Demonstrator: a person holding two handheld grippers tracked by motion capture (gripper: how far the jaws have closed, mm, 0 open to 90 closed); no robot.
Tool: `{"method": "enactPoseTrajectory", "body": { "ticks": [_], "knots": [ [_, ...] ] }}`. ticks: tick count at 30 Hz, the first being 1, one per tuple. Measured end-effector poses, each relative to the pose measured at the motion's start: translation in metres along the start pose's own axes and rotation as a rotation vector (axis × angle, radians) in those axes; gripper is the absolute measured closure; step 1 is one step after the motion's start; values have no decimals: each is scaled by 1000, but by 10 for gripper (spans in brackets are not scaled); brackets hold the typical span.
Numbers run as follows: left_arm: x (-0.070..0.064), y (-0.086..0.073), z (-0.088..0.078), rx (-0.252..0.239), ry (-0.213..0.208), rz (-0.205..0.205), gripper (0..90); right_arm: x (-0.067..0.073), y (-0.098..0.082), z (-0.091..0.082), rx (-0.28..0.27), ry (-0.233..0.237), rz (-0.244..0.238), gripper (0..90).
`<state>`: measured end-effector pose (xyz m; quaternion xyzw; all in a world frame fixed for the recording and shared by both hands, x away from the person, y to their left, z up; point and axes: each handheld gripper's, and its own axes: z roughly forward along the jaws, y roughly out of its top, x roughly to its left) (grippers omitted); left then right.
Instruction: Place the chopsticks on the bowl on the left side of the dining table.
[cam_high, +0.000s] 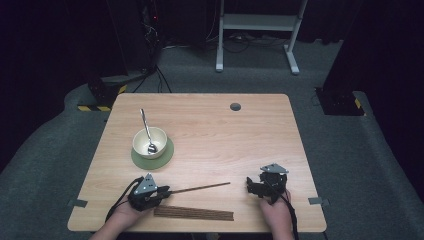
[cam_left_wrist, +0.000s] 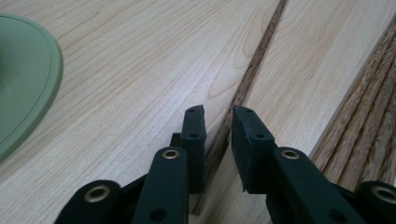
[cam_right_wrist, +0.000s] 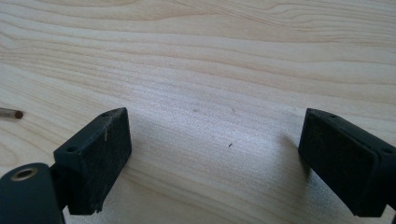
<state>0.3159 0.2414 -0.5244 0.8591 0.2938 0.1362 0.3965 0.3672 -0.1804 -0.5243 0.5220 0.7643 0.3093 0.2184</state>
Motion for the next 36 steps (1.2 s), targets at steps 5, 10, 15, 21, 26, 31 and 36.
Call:
{"method": "enactPoseTrajectory", "body": {
  "ticks": [5, 10, 15, 21, 26, 31, 36],
  "knots": [
    [3, 0, 0, -5, -36, -9, 806, 1, -1, -1, 3, 2, 4, 91],
    [3, -1, 0, -4, -44, -16, 832, 1, -1, -1, 2, 2, 3, 90],
    [4, -1, -1, -1, -46, -26, 835, 1, -1, -1, 2, 2, 3, 90],
    [9, -2, -7, -33, -31, -55, 836, 1, -1, -1, 2, 6, -1, 90],
    [13, -1, -16, -84, -8, -86, 837, 1, -1, -1, 3, 6, -1, 90],
    [17, 0, -25, -133, 13, -106, 838, 1, -1, -1, 3, 5, -2, 90],
    [20, 1, -32, -164, 29, -112, 838, 1, -1, -1, 1, 4, -4, 90]
  ]
}}
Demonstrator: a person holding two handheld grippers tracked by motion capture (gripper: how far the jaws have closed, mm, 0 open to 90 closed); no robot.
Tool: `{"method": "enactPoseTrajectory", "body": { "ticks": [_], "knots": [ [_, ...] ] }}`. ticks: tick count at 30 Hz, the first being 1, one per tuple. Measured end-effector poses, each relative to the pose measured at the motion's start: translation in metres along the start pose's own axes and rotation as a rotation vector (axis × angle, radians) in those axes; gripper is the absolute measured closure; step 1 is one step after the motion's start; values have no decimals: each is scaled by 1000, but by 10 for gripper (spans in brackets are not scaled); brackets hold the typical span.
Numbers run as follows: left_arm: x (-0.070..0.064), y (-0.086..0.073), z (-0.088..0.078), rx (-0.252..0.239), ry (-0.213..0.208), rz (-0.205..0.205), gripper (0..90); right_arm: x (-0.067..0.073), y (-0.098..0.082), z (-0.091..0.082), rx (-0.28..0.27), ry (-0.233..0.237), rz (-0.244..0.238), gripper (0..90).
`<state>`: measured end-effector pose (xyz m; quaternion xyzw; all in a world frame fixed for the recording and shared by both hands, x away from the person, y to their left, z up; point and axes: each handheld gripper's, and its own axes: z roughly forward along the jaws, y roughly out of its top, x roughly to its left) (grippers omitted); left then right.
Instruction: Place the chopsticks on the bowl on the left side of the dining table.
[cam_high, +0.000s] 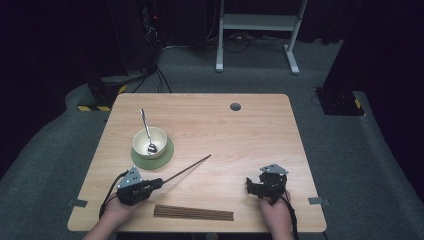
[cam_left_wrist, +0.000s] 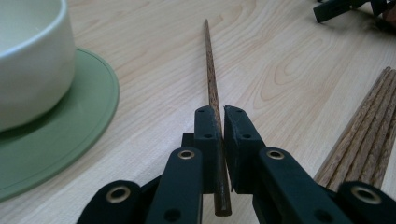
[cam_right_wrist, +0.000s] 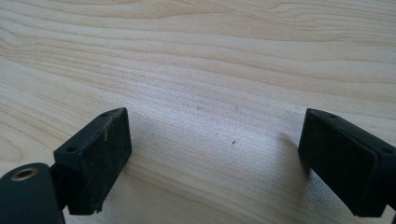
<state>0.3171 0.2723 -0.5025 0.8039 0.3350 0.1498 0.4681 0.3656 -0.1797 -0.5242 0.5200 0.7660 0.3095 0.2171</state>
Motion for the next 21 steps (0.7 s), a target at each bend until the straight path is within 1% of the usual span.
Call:
{"method": "enactPoseTrajectory", "body": {
  "ticks": [2, 5, 8, 11, 12, 13, 14, 15, 17, 21],
  "knots": [
    [1, 0, -2, -13, 4, -2, 838, 0, 0, 0, 1, 0, 1, 90],
    [3, 1, -3, -20, 7, -7, 838, 0, 0, 0, 0, 0, 1, 90],
    [4, 3, -7, -46, 13, -19, 838, 0, 0, 0, 0, -1, 0, 90],
    [4, 4, -9, -56, 18, -17, 838, 0, 0, 0, 0, 0, 1, 90],
    [5, 5, -10, -63, 21, -18, 838, 0, 0, 0, 0, 0, 0, 90],
    [6, 7, -13, -81, 26, -27, 839, 0, 0, 0, 0, 0, 1, 90],
    [6, 7, -15, -92, 31, -27, 839, 0, 0, 0, 0, 0, 0, 90],
    [6, 7, -15, -92, 31, -27, 839, 0, 0, 0, 0, 1, 0, 90],
    [7, 9, -19, -110, 40, -20, 839, 0, 0, 0, 0, 5, -4, 90],
    [8, 10, -23, -129, 49, -23, 840, 0, 0, 0, -1, 6, -5, 91]
  ]
}}
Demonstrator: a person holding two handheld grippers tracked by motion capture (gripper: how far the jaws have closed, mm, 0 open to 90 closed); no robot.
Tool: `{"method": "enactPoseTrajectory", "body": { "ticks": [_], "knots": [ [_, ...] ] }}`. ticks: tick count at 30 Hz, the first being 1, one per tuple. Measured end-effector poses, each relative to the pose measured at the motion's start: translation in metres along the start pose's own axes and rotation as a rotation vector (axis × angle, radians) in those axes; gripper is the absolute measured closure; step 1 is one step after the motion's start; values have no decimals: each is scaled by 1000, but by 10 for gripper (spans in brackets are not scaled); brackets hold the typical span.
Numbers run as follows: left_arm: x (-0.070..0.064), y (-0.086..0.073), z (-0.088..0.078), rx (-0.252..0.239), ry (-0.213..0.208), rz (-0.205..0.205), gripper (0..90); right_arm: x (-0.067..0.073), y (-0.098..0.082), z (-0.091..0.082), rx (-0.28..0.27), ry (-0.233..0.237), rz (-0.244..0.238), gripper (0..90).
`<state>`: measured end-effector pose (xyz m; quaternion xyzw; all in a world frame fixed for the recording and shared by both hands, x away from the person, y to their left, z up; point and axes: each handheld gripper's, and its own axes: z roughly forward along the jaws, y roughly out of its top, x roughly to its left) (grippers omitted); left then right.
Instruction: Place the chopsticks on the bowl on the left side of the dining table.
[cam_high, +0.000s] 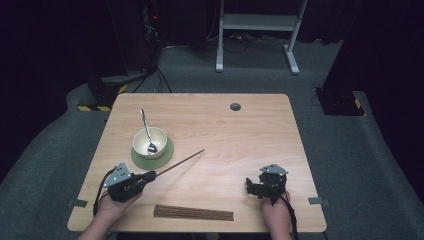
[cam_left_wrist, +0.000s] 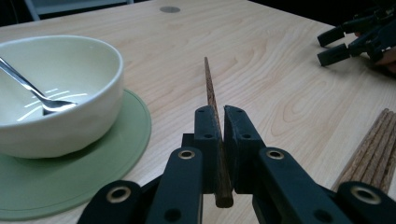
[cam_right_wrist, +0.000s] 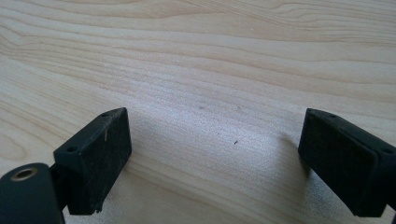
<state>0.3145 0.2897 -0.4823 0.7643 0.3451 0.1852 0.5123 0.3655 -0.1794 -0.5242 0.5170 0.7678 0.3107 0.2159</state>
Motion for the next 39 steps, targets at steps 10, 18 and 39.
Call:
{"method": "enactPoseTrajectory", "body": {
  "ticks": [10, 18, 39],
  "knots": [
    [14, 6, -12, -68, 33, -21, 840, 0, 0, 0, 0, -1, -2, 95],
    [27, 6, -22, -110, 82, -56, 840, 1, 0, 0, -1, 1, -9, 98],
    [61, -1, -28, -180, 200, -148, 840, 2, 1, 1, -1, 8, -12, 95]
  ]
}}
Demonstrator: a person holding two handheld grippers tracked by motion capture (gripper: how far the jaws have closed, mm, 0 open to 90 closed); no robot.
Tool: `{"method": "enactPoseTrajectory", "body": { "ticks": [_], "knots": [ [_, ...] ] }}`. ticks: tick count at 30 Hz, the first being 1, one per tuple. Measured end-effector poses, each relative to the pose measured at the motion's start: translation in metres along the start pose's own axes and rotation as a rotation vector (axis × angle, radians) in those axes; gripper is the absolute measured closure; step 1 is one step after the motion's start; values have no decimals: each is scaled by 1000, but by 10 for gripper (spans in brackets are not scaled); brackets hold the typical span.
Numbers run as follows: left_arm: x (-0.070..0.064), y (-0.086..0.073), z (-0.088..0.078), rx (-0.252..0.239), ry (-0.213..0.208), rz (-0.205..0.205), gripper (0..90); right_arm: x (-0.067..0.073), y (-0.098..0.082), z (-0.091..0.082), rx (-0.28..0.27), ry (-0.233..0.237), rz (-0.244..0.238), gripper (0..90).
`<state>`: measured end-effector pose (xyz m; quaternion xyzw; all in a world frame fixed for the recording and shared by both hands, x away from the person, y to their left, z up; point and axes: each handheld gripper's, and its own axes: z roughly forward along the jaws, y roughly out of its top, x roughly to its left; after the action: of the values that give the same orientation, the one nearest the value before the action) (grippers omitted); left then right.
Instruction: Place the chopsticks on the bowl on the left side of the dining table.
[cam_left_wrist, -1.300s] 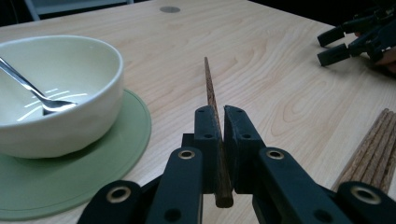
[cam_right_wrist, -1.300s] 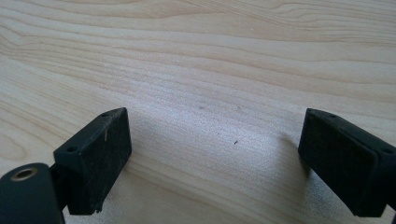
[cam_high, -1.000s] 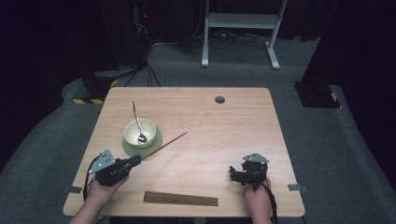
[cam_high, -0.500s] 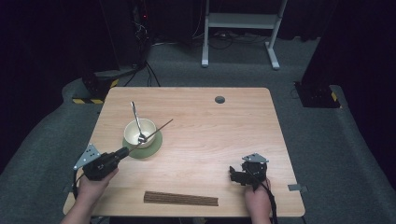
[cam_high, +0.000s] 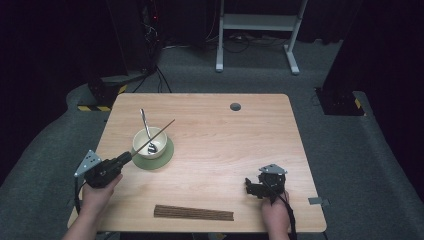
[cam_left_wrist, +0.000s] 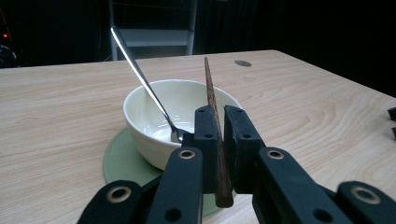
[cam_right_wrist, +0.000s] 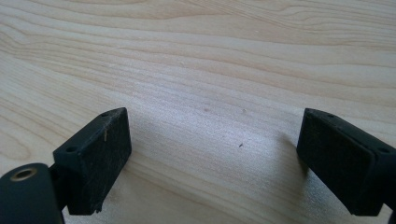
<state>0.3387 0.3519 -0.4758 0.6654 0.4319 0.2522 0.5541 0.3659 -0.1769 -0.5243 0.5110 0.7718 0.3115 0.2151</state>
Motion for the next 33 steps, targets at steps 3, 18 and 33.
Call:
{"method": "enactPoseTrajectory", "body": {
  "ticks": [3, 18, 33],
  "knots": [
    [2, -1, 5, -3, 4, -10, 840, 1, 0, 0, 0, 1, -4, 95],
    [5, -6, 18, 43, 29, 0, 840, 4, 0, 0, 0, 6, -13, 98],
    [6, -10, 21, 82, 27, 0, 836, 4, 0, 0, -1, 7, -15, 99]
  ]
}}
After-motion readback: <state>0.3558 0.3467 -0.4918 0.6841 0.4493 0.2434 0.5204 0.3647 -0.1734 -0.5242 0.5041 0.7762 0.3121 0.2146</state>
